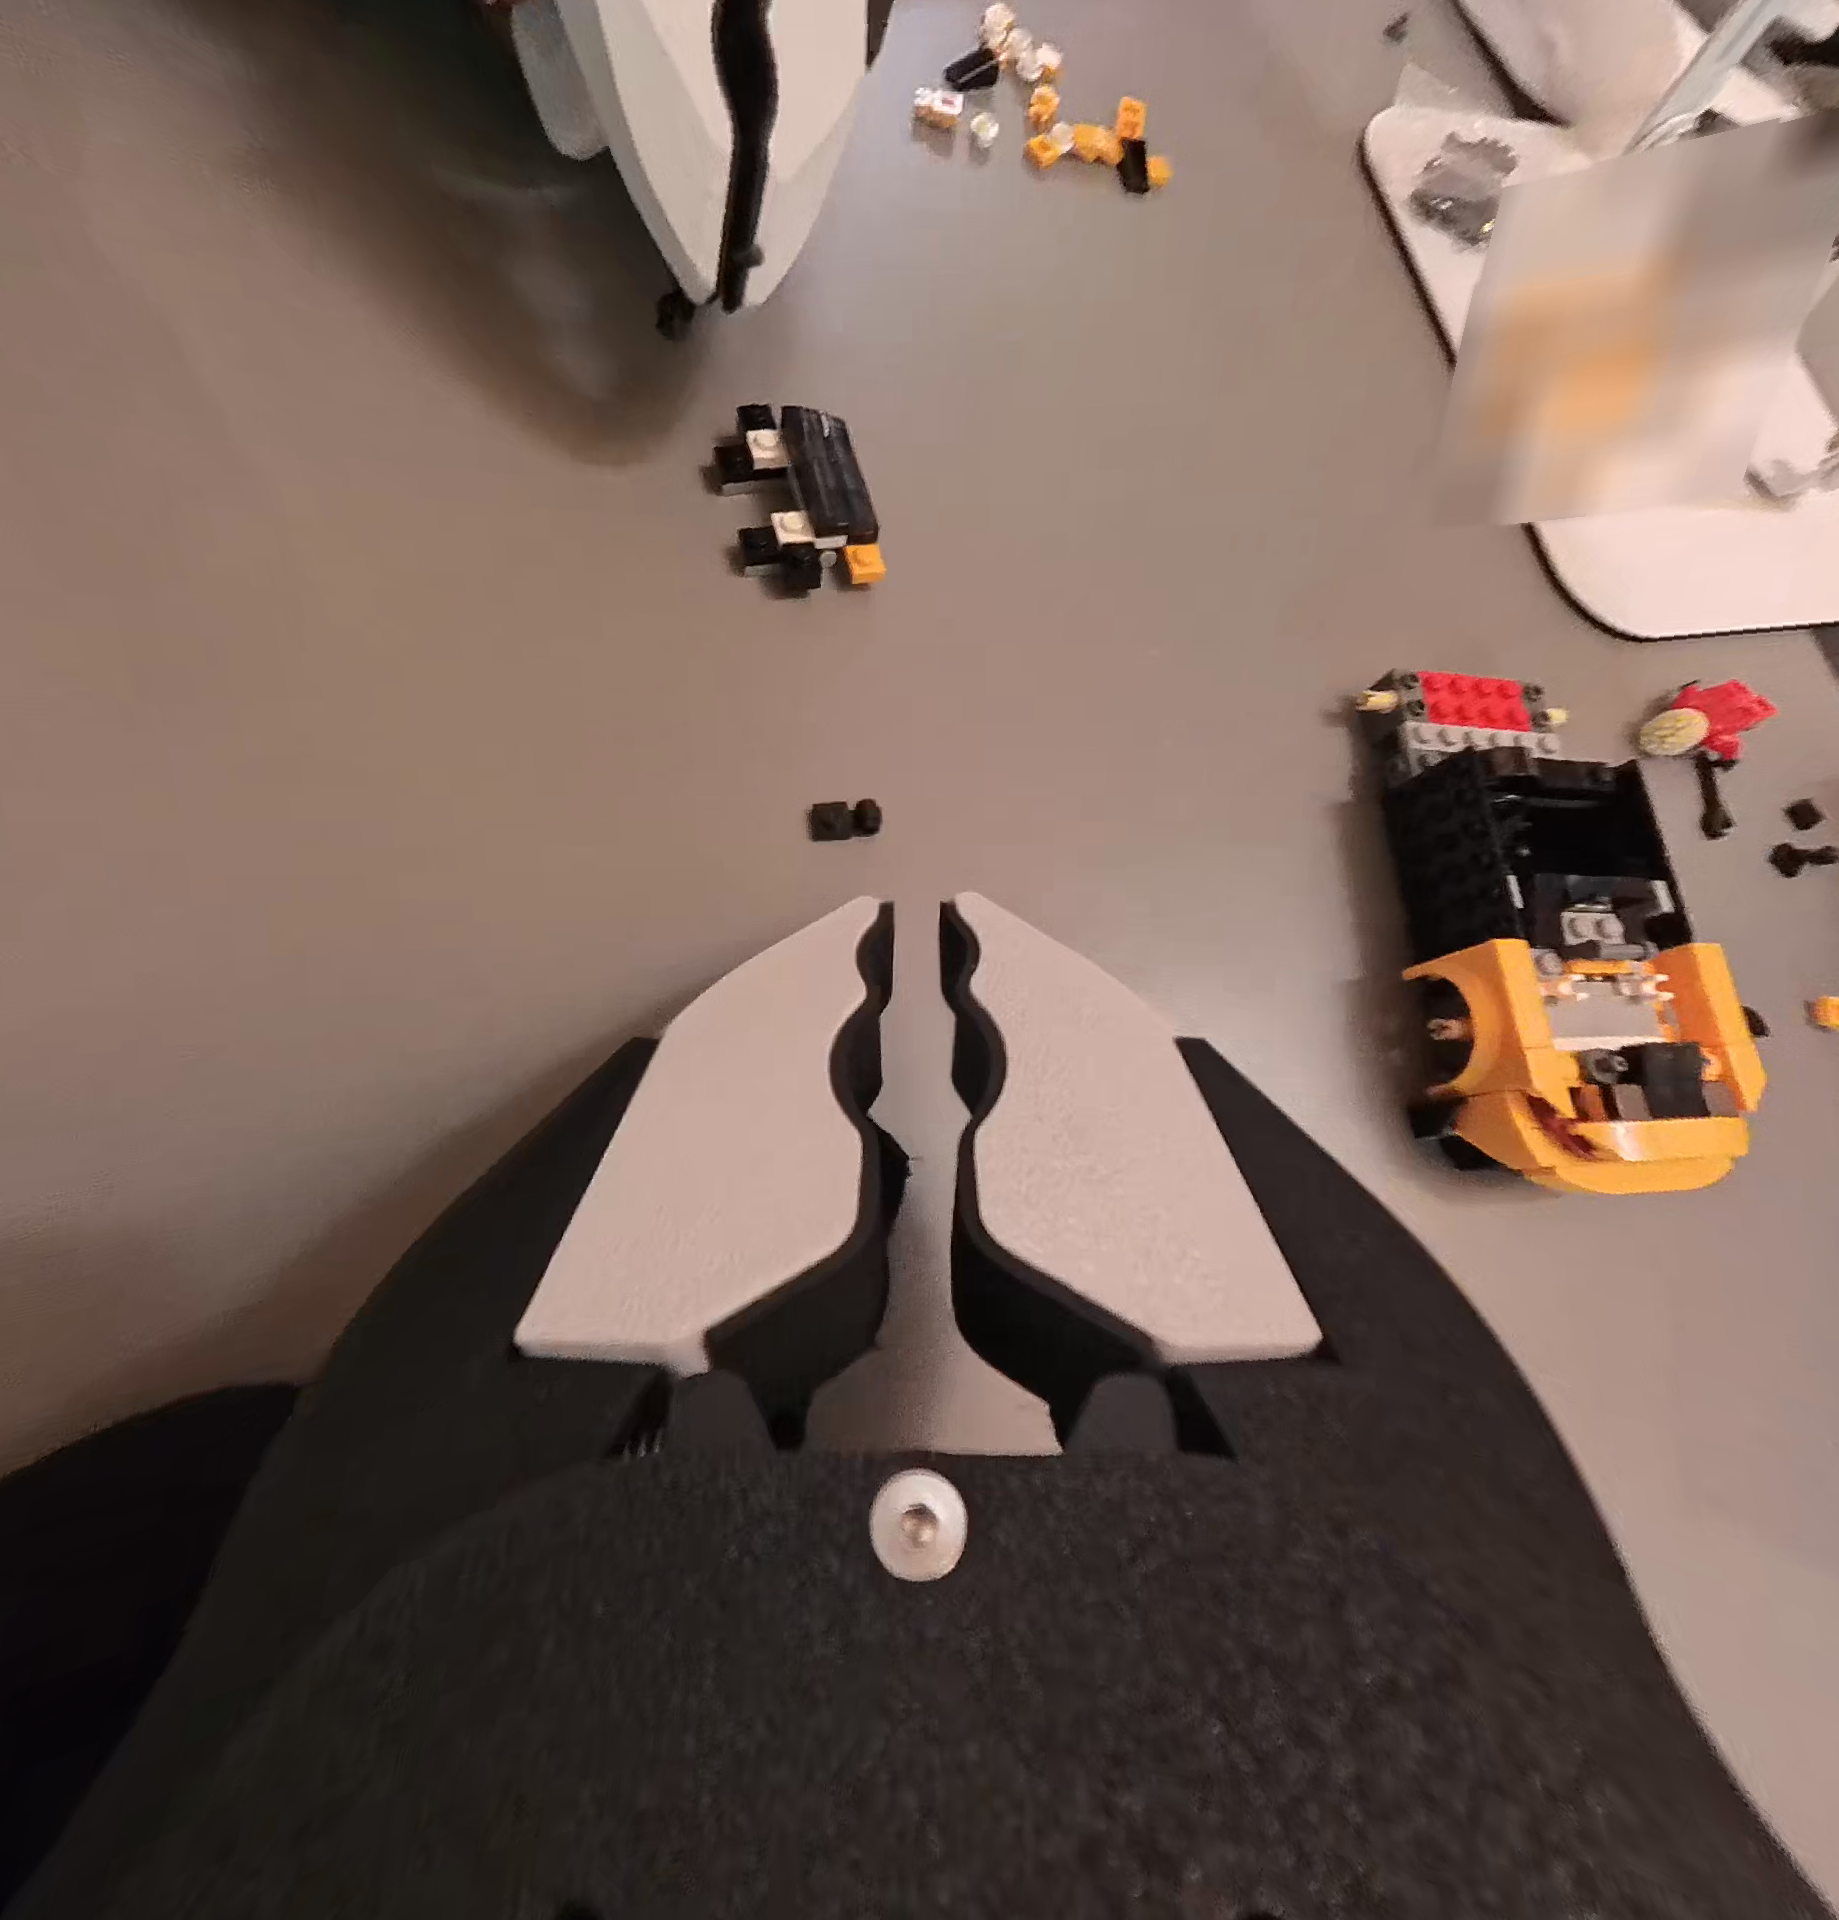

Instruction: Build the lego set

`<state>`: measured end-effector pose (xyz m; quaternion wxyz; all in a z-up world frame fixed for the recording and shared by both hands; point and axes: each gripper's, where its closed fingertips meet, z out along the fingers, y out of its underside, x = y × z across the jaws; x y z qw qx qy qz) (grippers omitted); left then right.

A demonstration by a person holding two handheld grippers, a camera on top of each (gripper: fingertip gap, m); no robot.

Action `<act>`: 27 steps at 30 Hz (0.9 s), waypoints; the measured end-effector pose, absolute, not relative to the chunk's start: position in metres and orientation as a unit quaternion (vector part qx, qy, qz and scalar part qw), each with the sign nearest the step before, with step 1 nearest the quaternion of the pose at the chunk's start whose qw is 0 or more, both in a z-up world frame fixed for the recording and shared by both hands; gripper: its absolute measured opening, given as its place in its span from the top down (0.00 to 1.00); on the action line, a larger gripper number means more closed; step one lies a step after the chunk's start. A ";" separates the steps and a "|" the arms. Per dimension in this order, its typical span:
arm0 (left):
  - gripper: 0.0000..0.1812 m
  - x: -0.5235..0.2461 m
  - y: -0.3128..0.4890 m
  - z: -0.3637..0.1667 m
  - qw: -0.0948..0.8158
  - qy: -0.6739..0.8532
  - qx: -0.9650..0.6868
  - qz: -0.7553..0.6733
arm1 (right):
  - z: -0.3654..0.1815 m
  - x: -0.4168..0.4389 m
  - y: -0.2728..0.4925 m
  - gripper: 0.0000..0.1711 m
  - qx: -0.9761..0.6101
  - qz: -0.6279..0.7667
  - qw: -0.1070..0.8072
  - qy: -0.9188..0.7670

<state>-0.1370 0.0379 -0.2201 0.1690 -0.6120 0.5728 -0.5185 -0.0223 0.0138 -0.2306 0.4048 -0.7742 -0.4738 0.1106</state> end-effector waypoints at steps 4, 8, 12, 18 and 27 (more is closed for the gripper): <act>0.99 -0.137 0.038 -0.221 0.166 0.572 -0.614 -0.518 | -0.237 -0.030 0.010 0.94 -0.781 0.121 0.370 -0.488; 0.99 -0.137 0.038 -0.221 0.162 0.569 -0.614 -0.523 | -0.248 -0.046 0.013 0.91 -0.786 0.145 0.341 -0.495; 0.99 -0.138 0.037 -0.220 0.158 0.569 -0.613 -0.525 | -0.260 -0.050 0.021 0.89 -0.792 0.158 0.312 -0.500; 0.99 -0.139 0.030 -0.216 0.141 0.574 -0.602 -0.537 | -0.262 -0.057 0.021 0.91 -0.792 0.189 0.287 -0.505; 0.99 -0.137 0.015 -0.217 0.097 0.568 -0.608 -0.546 | -0.244 -0.081 0.014 0.91 -0.752 0.191 0.327 -0.540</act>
